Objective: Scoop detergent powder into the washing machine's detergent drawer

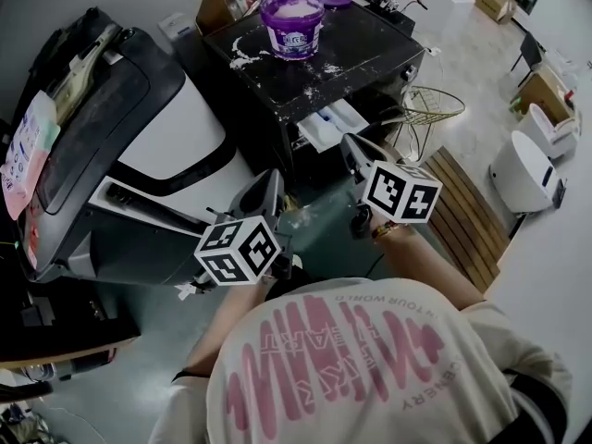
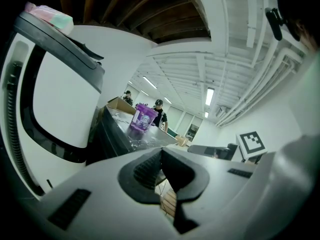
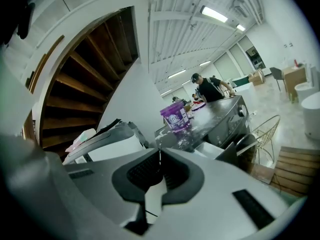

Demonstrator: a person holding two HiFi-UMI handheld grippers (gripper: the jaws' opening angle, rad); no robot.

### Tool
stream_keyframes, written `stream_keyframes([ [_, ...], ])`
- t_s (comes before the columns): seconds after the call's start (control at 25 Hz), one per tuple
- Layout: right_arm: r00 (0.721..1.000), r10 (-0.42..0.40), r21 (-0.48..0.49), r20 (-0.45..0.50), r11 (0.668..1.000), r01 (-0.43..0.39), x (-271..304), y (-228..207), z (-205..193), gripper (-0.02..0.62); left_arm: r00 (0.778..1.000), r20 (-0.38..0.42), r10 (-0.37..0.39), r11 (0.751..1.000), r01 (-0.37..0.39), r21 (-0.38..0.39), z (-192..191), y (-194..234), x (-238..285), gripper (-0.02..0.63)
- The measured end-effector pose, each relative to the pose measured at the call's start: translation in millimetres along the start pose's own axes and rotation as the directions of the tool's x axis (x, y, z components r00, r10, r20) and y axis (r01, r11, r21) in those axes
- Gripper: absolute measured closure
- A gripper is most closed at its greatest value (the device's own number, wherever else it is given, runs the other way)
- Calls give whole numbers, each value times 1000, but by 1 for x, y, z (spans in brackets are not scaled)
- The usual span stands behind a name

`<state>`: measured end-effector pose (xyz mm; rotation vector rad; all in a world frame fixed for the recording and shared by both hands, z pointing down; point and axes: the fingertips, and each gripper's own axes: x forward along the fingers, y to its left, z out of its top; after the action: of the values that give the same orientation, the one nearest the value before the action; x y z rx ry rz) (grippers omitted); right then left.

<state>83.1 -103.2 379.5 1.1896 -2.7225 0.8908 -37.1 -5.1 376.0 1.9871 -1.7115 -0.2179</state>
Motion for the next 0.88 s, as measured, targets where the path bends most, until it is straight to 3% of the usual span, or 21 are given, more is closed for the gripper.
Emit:
stream_keyframes([
  [0.88, 999, -38, -7, -11, 999, 38, 4, -6, -3, 591, 1000, -2, -2, 1000, 2, -18, 3, 10, -3, 603],
])
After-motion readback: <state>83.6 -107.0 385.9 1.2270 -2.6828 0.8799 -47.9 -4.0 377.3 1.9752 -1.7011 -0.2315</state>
